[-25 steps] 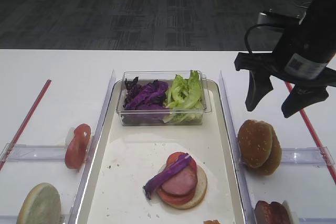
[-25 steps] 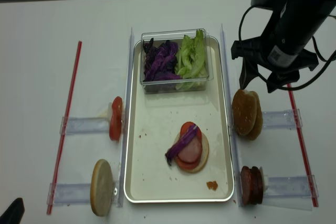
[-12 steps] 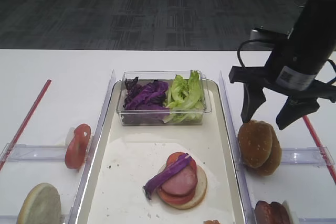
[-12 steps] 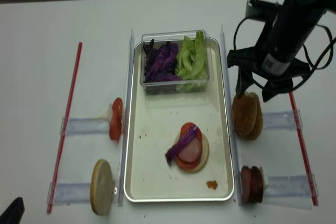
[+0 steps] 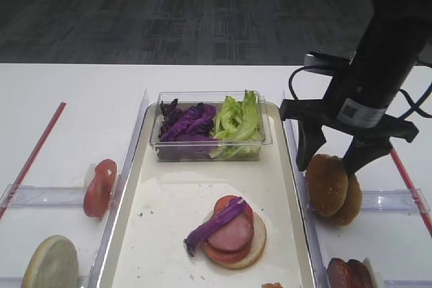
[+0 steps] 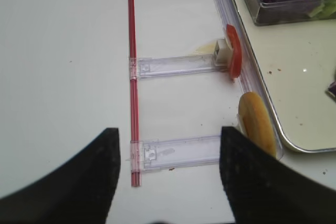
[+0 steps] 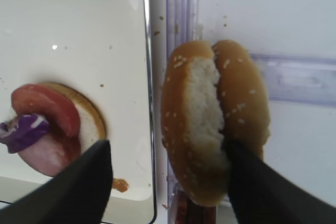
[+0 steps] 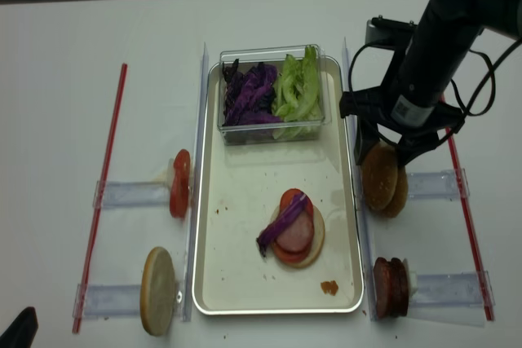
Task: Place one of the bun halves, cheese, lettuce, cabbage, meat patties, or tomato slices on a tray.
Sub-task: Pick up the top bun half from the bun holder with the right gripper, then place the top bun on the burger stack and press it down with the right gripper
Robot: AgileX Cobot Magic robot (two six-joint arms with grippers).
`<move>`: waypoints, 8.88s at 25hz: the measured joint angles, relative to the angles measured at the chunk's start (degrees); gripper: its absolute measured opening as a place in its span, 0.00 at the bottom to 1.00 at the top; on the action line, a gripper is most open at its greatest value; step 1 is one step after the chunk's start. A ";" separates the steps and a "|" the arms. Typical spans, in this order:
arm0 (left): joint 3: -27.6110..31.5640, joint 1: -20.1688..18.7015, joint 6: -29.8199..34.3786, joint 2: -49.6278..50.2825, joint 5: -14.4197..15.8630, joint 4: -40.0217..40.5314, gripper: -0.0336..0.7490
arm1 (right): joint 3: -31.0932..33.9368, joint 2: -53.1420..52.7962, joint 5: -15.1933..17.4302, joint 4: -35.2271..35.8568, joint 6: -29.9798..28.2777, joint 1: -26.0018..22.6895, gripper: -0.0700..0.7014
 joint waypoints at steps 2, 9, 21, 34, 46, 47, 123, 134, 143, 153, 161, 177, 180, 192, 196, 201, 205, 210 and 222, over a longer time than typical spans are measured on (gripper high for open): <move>0.00 0.00 0.00 0.00 0.00 0.00 0.55 | 0.00 0.04 -0.51 0.00 0.00 0.50 0.71; 0.00 0.00 0.00 0.00 0.00 0.00 0.55 | -0.11 0.63 -1.82 0.35 0.00 1.78 0.71; 0.00 0.00 0.00 0.00 0.00 0.00 0.55 | -0.20 1.72 -2.98 -0.84 0.26 2.27 0.71; 0.00 0.00 0.00 0.00 0.00 0.00 0.55 | -0.32 2.59 -2.98 -1.52 0.26 2.27 0.40; 0.00 0.00 0.00 0.00 0.00 0.00 0.55 | -0.32 2.59 -2.98 -1.66 0.26 2.27 0.33; 0.00 0.00 0.00 0.00 0.00 0.00 0.55 | -0.32 2.59 -2.71 -1.66 0.26 2.27 0.33; 0.00 0.00 0.00 0.00 0.00 0.00 0.55 | -6.98 2.59 4.53 14.80 -7.01 2.27 0.32; 0.00 0.00 0.00 0.00 0.00 0.00 0.55 | -6.22 1.35 1.50 17.08 -7.60 3.35 0.32; 0.00 0.00 0.00 0.00 0.00 0.00 0.55 | 0.04 -2.86 -2.94 27.15 -13.49 4.35 0.32; 0.00 0.00 0.00 0.00 0.00 0.00 0.55 | 11.31 -6.65 -7.59 45.92 -29.01 4.35 0.32; 0.00 0.00 0.00 0.00 0.00 0.00 0.55 | 20.58 -6.94 -7.98 60.04 -41.65 4.38 0.32; 0.00 0.00 0.00 0.00 0.00 0.00 0.55 | 22.85 -6.94 -11.00 61.06 -46.51 4.38 0.32; 0.00 0.00 0.00 0.00 0.00 0.00 0.55 | 22.85 -6.94 -12.14 60.83 -46.51 4.38 0.32; 0.00 0.00 0.00 0.00 0.00 0.00 0.55 | 22.85 -1.15 -12.43 62.15 -48.00 4.38 0.32; 0.00 0.00 0.00 0.00 0.00 0.00 0.55 | 22.85 -0.09 -12.62 62.37 -48.36 4.38 0.32; 0.00 0.00 0.00 0.00 0.00 0.00 0.55 | 22.85 -0.09 -12.67 62.37 -48.57 4.38 0.32; 0.00 0.00 0.00 0.00 0.00 0.00 0.55 | 22.85 -0.09 -13.05 62.06 -48.54 4.38 0.32; 0.00 0.00 0.00 0.00 0.00 0.00 0.55 | 22.85 -0.09 -13.05 61.16 -48.54 4.38 0.32; 0.00 0.00 0.00 0.00 0.00 0.00 0.55 | 22.85 -0.09 -13.46 60.26 -48.32 4.38 0.44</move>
